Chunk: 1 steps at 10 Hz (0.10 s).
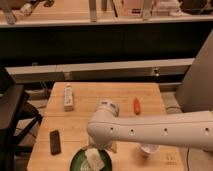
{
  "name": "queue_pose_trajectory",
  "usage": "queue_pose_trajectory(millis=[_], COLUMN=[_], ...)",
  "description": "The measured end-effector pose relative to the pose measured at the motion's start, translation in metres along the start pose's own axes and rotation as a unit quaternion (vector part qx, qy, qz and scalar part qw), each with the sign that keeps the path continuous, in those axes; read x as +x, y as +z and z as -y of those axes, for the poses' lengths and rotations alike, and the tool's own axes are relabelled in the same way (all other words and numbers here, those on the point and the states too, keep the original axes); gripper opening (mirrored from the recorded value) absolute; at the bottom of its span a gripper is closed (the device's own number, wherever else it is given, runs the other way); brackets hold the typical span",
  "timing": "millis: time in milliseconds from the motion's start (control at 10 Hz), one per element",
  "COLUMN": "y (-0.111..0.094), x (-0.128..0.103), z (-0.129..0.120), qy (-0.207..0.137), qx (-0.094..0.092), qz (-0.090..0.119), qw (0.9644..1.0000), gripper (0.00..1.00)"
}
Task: Place the white sponge in the ceramic bowl
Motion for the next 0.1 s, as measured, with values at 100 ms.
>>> queue_pose_trajectory(millis=[100], y=[0.0003], x=[0.0001], z=[-0.0009], qy=[0.000], qx=[0.001], qz=[0.001], qw=[1.0000], gripper=[0.80])
